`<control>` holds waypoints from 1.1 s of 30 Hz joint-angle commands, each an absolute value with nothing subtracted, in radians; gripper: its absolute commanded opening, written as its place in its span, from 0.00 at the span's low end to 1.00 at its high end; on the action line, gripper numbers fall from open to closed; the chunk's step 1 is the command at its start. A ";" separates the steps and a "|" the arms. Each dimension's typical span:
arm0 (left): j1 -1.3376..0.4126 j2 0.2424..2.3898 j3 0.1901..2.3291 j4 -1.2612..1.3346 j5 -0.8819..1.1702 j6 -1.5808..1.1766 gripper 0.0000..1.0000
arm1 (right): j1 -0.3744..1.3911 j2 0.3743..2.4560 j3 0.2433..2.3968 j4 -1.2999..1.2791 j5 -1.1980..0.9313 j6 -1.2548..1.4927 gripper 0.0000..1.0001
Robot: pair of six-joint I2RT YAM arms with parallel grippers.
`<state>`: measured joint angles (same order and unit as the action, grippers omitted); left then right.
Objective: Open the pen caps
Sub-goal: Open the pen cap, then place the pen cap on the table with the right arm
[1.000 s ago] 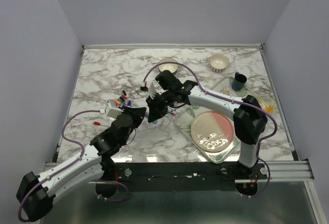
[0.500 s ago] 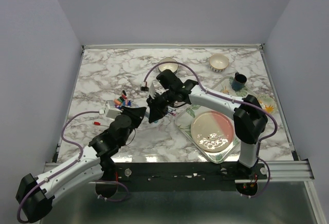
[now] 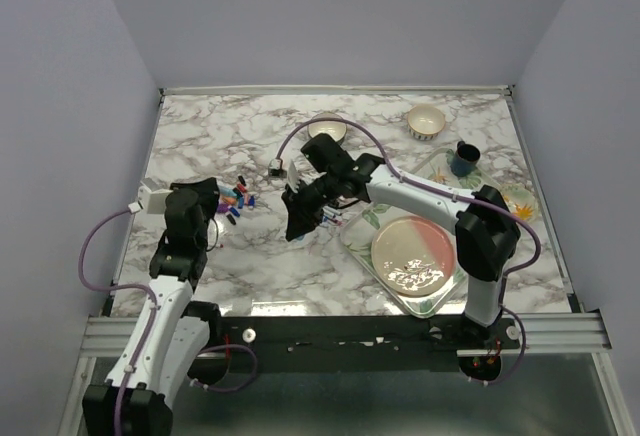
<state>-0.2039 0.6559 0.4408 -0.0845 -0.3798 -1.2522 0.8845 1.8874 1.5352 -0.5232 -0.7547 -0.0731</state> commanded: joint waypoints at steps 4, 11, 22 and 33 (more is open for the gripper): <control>0.037 0.675 0.529 -0.089 -0.091 -1.063 0.00 | 0.890 1.924 1.522 -0.522 -0.711 -0.045 0.00; 0.060 0.520 0.640 -0.265 -0.110 -0.781 0.00 | 0.879 2.060 1.615 -0.511 -0.650 0.098 0.01; 0.051 0.370 0.666 -0.406 -0.271 -0.611 0.00 | 0.867 2.361 2.031 -0.496 -0.417 0.515 0.02; 0.049 0.350 0.646 -0.377 -0.291 -0.591 0.00 | 0.868 2.572 2.281 -0.500 -0.377 0.644 0.15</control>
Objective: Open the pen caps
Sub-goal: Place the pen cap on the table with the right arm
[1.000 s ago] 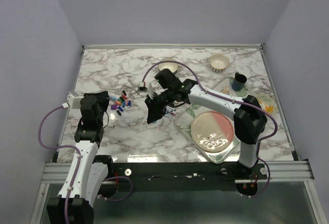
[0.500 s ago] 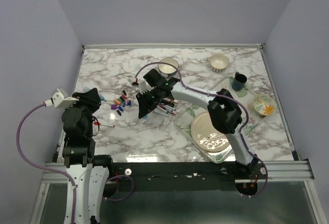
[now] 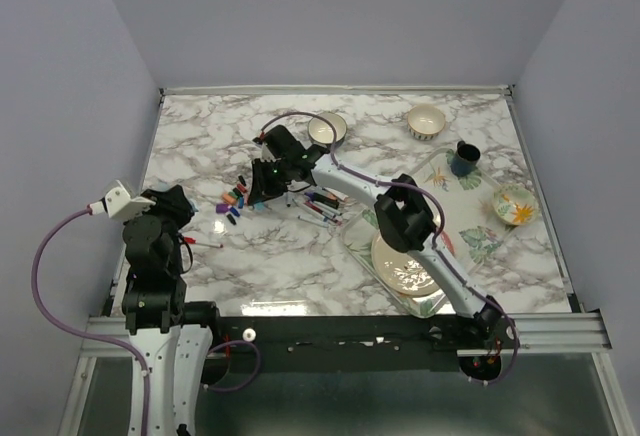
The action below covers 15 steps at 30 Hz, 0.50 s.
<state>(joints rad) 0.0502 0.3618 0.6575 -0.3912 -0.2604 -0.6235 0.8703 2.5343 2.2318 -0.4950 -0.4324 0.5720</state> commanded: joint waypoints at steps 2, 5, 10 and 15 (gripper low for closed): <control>0.049 0.348 0.643 -0.374 -0.285 -0.591 0.00 | 0.868 2.580 2.275 -0.497 -0.380 0.650 0.17; 0.048 0.347 0.641 -0.371 -0.279 -0.594 0.00 | 0.868 2.588 2.253 -0.485 -0.385 0.655 0.24; 0.043 0.350 0.635 -0.367 -0.253 -0.598 0.00 | 0.870 2.588 2.241 -0.463 -0.387 0.640 0.38; 0.032 0.359 0.629 -0.342 -0.166 -0.606 0.00 | 0.870 2.577 2.229 -0.459 -0.371 0.604 0.45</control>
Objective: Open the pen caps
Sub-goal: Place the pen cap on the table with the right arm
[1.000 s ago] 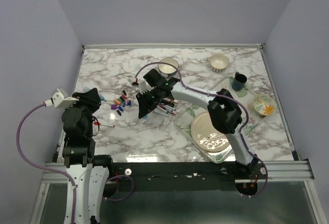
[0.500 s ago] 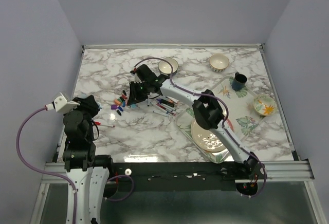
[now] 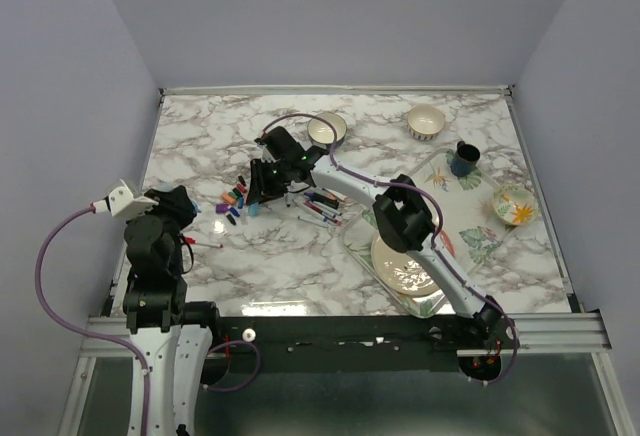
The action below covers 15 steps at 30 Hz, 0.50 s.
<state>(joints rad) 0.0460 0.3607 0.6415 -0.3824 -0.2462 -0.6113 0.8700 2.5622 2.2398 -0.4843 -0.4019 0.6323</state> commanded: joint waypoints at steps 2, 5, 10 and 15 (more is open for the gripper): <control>0.032 0.362 0.635 -0.348 -0.131 -0.615 0.00 | 0.870 2.569 2.220 -0.449 -0.373 0.598 0.47; 0.031 0.364 0.650 -0.365 -0.077 -0.633 0.00 | 0.870 2.539 2.207 -0.451 -0.365 0.574 0.47; 0.032 0.380 0.652 -0.368 0.066 -0.689 0.00 | 0.864 2.424 2.122 -0.456 -0.319 0.482 0.49; 0.032 0.411 0.604 -0.324 0.268 -0.748 0.00 | 0.822 2.212 1.968 -0.449 -0.275 0.350 0.51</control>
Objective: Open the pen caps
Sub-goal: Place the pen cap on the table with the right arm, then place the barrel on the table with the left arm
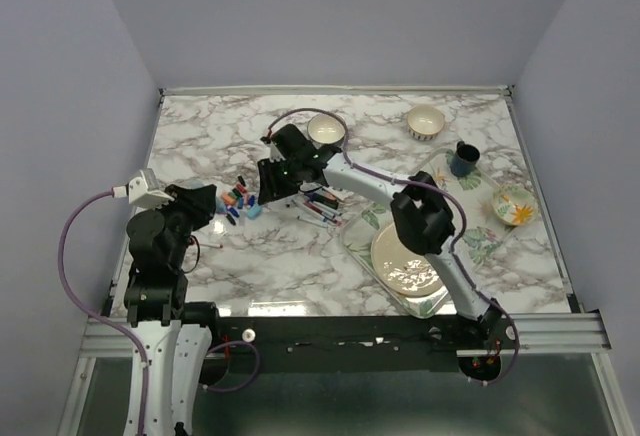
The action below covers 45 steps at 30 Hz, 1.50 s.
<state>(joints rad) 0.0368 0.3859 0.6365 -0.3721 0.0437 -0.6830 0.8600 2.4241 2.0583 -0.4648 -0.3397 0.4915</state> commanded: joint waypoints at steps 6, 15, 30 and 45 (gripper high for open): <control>0.028 0.526 0.549 -0.255 0.446 -0.773 0.00 | 0.760 1.987 1.845 -0.584 -0.469 -0.057 0.52; -0.299 0.828 0.623 -0.336 0.188 -0.733 0.00 | 0.677 1.533 1.421 -0.560 -0.560 -0.420 0.59; -0.494 1.070 0.296 0.251 -0.101 -1.348 0.01 | 0.442 1.374 1.229 -0.410 -0.928 -0.247 0.63; -0.508 1.224 0.362 0.314 -0.127 -1.335 0.63 | 0.411 1.348 1.223 -0.408 -0.976 -0.235 0.63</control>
<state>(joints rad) -0.5018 1.2346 0.3256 0.2764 -0.1017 -1.3735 0.4221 1.3739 1.2366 -0.4297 -0.9306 -0.2466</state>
